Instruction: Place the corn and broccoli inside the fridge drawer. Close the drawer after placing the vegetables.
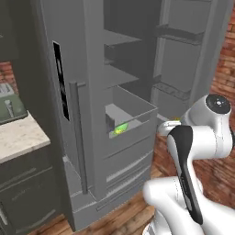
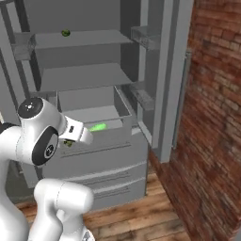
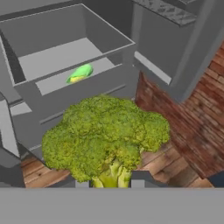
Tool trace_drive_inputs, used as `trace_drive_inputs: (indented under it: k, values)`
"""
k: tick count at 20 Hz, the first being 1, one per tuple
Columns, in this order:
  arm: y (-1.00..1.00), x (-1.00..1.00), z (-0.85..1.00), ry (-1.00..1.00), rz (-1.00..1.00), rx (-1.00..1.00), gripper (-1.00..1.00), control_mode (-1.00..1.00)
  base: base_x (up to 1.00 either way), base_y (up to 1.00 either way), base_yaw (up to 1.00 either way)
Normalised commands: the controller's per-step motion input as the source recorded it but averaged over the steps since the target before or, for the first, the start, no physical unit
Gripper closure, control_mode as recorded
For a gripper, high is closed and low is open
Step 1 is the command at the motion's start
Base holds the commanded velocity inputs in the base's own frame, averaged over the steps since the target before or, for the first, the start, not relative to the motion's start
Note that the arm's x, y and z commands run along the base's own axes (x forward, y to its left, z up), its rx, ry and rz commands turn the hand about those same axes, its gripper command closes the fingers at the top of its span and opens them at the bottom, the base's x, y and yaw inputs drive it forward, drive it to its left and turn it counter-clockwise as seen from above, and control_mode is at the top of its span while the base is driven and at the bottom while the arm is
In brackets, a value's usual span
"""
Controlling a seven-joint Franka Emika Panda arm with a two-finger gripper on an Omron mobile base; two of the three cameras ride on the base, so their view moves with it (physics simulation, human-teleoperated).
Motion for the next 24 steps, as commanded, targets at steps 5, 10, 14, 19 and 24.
trace_drive_inputs:
  k: [5, 10, 14, 19, 24]
  values:
    - [0.00, 0.00, 0.00, 0.00, 0.00, 0.00, 1.00, 1.00, 0.51, -0.64, 0.39]
    - [0.00, 0.00, 0.00, 0.00, 0.00, 0.00, 1.00, 1.00, 0.60, -0.29, 0.35]
    - [0.00, 0.00, 0.00, 0.00, 0.00, 0.00, 1.00, 1.00, 0.62, -0.11, 0.38]
    - [0.00, 0.00, 0.00, 0.00, 0.00, 0.00, 1.00, 1.00, 0.61, -0.21, 0.36]
    - [0.00, 0.00, 0.00, 0.00, 0.00, 0.00, 1.00, 1.00, 0.50, -0.45, 0.29]
